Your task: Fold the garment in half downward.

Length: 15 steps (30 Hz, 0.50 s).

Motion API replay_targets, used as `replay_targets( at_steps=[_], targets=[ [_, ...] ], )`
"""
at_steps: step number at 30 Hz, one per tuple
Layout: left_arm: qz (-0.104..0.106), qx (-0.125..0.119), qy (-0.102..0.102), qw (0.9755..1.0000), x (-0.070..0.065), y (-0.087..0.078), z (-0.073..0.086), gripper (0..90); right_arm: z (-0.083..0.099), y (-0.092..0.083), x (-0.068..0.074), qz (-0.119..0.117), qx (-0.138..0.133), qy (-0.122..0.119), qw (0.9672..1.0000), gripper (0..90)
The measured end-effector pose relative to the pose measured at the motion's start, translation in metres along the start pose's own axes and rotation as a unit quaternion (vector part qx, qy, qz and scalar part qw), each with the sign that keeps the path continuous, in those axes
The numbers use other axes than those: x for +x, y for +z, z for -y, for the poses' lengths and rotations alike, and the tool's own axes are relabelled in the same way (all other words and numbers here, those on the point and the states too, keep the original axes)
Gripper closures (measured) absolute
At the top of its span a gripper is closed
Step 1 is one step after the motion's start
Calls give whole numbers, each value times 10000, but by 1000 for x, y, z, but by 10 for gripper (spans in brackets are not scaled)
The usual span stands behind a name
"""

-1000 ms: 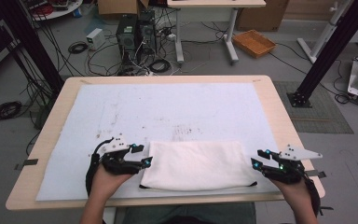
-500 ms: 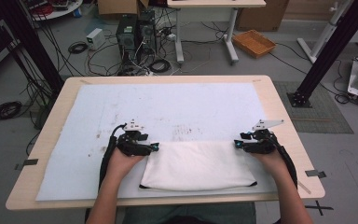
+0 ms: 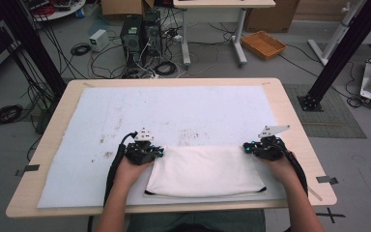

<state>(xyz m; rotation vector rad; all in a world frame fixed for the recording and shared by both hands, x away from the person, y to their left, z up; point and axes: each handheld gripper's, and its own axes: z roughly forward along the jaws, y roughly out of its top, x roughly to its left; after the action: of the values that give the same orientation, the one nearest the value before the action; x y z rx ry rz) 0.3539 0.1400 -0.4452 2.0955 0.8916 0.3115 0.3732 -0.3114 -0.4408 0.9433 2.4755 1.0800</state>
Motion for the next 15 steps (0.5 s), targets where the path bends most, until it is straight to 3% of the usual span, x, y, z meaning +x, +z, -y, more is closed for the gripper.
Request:
replay_targets(
  at_steps=[4, 8, 10, 15],
  targets=[
    [-154, -247, -61, 9996, 3, -3, -2, 862, -6, -3, 0, 247, -139, -189, 9994, 874],
    [-245, -280, -14, 9993, 7, 0, -9, 862, -11, -4, -4, 408, -246, -289, 9984, 874],
    [-258, -380, -31, 9989, 11, 1, -12, 863, -13, -2, -8, 425, -224, -216, 9986, 874],
    [-314, -340, -96, 9989, 18, 9, -21, 862, -18, 1, -19, 561, -239, -224, 9979, 874]
  ],
)
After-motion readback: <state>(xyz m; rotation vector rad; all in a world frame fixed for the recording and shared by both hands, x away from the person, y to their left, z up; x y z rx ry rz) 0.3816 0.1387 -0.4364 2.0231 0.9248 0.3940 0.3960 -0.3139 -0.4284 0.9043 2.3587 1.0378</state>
